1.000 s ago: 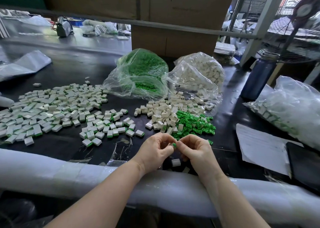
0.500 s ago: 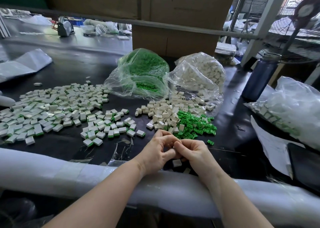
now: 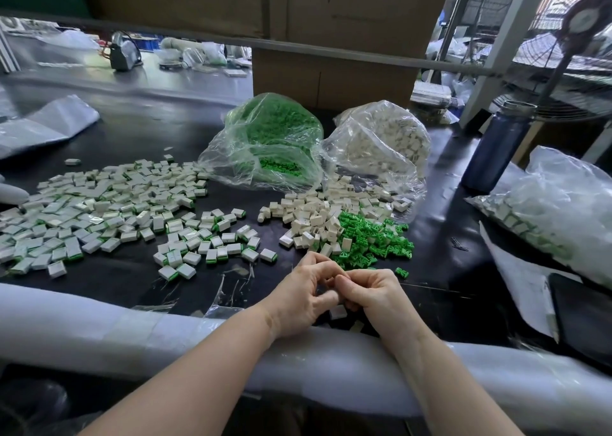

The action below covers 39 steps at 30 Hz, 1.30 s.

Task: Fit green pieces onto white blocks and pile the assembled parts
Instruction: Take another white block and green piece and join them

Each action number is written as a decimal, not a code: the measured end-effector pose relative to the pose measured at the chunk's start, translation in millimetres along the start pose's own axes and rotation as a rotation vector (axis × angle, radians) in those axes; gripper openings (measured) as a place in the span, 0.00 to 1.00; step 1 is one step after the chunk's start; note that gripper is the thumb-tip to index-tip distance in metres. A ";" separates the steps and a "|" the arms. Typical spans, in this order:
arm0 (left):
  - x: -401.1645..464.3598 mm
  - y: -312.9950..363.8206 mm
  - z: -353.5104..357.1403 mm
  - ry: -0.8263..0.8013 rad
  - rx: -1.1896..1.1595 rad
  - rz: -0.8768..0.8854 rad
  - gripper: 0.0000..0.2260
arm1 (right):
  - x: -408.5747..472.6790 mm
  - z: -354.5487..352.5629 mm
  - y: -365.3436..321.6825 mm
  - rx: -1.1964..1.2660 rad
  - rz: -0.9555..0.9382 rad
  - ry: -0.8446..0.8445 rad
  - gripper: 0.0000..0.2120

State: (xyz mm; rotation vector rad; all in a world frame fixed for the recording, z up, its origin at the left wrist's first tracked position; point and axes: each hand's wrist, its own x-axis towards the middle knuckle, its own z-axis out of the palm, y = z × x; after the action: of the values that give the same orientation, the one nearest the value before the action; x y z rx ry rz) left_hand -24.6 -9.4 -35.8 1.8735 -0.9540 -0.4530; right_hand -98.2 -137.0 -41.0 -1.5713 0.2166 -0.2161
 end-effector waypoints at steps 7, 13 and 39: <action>-1.0 1.2 -1.5 0.025 -0.080 0.007 0.06 | 0.6 3.6 -0.5 -0.025 -0.027 0.035 0.10; -0.9 -1.4 -3.8 0.141 -0.080 0.007 0.01 | 0.7 1.6 -1.8 -0.025 -0.079 0.194 0.04; 1.8 -14.2 -7.2 0.599 -0.074 -0.209 0.09 | -0.2 0.4 -0.6 -0.313 -0.135 0.336 0.08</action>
State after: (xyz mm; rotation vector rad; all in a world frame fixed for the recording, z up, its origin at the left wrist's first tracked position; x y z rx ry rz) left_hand -12.7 -3.2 -44.6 1.8857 -0.3395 -0.0306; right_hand -98.3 -136.6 -40.4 -1.8568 0.4232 -0.5759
